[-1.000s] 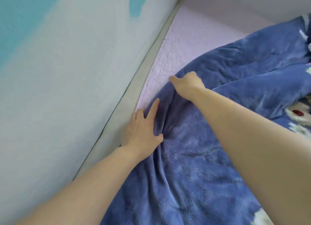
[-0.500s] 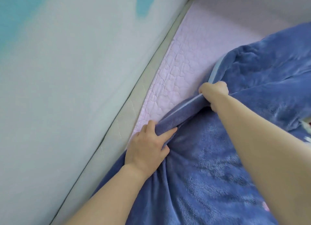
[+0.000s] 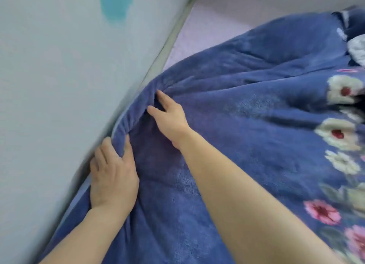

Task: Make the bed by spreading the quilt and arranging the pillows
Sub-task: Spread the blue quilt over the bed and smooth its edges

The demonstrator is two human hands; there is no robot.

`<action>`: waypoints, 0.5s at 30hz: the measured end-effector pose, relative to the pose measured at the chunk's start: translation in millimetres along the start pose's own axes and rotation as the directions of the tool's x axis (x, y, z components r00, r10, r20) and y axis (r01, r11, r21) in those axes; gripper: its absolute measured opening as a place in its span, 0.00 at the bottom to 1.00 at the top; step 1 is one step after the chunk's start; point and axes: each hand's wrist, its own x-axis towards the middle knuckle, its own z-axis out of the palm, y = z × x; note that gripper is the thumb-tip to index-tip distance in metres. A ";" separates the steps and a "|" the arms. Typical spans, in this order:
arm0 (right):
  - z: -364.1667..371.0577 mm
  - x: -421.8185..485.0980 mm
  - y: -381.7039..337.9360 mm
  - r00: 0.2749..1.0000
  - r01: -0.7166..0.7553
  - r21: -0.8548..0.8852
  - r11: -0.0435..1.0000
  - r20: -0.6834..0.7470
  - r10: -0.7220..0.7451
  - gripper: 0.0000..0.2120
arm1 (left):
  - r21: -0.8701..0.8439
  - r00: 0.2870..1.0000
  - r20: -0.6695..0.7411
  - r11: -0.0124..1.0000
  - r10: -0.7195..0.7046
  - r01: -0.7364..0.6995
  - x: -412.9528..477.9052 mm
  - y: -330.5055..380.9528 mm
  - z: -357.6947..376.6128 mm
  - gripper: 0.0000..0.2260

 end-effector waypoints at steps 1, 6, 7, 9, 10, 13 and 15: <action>-1.3 6.0 13.1 0.997 0.003 -0.024 1.000 0.083 -0.001 0.26 | -0.013 1.000 -0.018 1.000 -0.002 0.002 2.9 3.2 8.6 0.26; -26.0 -21.5 16.7 0.993 0.033 0.063 0.997 0.108 -0.040 0.25 | -0.048 0.998 0.055 0.999 -0.021 0.024 6.1 -2.3 13.6 0.28; -32.0 -40.2 23.5 0.993 0.055 -0.033 0.998 0.105 -0.052 0.25 | -0.026 0.997 0.080 1.000 -0.008 0.010 7.6 -1.7 12.0 0.29; -44.9 -94.6 59.5 0.981 0.194 -0.422 0.885 0.089 -0.173 0.24 | 0.006 0.986 0.165 1.000 0.016 -0.017 14.2 -2.4 5.5 0.31; -54.3 -124.2 81.7 0.959 0.271 -0.605 0.749 0.107 -0.261 0.24 | 0.007 0.971 0.239 1.000 0.018 -0.020 17.0 -3.1 1.1 0.30; -74.0 -209.8 139.6 0.949 0.253 -0.836 0.487 0.115 -0.295 0.27 | -0.109 0.931 0.366 0.994 0.012 0.030 1.6 -14.6 -23.3 0.29; -78.5 -253.6 164.4 0.963 0.176 -0.868 0.464 0.055 -0.263 0.29 | -0.210 0.942 0.335 0.975 -0.003 0.078 -35.1 -28.6 -37.0 0.27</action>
